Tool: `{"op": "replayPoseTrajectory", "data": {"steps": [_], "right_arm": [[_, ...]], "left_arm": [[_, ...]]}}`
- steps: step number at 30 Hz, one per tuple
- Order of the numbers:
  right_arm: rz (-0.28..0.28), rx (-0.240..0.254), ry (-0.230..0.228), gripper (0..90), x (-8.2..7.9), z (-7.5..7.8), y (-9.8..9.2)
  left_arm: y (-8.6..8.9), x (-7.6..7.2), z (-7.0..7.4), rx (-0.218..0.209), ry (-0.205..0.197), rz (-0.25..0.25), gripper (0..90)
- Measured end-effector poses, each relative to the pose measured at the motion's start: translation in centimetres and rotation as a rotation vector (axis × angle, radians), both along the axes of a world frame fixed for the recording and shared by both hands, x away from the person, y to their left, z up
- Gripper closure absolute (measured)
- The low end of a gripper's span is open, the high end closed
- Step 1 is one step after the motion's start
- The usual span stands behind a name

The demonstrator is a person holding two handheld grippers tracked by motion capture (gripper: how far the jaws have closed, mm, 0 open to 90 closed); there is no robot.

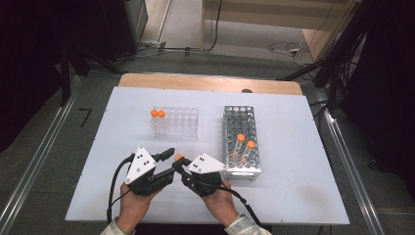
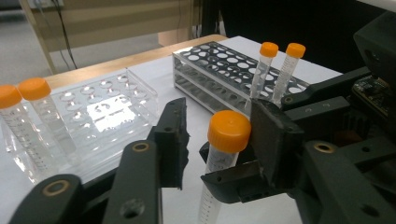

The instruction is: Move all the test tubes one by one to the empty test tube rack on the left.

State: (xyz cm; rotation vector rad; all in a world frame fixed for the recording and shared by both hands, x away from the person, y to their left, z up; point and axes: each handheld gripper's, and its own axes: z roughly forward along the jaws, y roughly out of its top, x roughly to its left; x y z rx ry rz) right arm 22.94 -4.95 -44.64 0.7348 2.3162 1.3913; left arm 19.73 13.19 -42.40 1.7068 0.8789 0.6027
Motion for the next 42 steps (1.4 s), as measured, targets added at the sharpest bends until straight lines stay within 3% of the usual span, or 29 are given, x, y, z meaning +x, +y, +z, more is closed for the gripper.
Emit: {"op": "replayPoseTrajectory", "data": {"steps": [13,29,35,37,42], "right_arm": [[0.003,0.005,0.001,71.7,0.1,0.2,0.2],[0.007,0.015,0.015,70.6,0.1,0.2,0.2],[0.026,0.002,0.013,31.9,-0.1,0.4,0.0],[0.025,0.001,0.015,25.0,-0.4,0.6,-0.4],[0.027,0.011,0.007,18.1,-1.2,1.2,-1.9]], "left_arm": [[-0.5,-0.1,-0.2,0.032,-0.012,-0.012,63.1],[-0.4,0.0,-0.2,0.019,-0.023,0.003,70.4],[-0.4,0.5,-0.1,0.014,-0.024,0.029,70.6],[-0.3,0.8,-0.1,0.007,-0.021,0.039,70.6],[0.3,1.6,0.0,0.001,-0.013,0.071,70.6]]}}
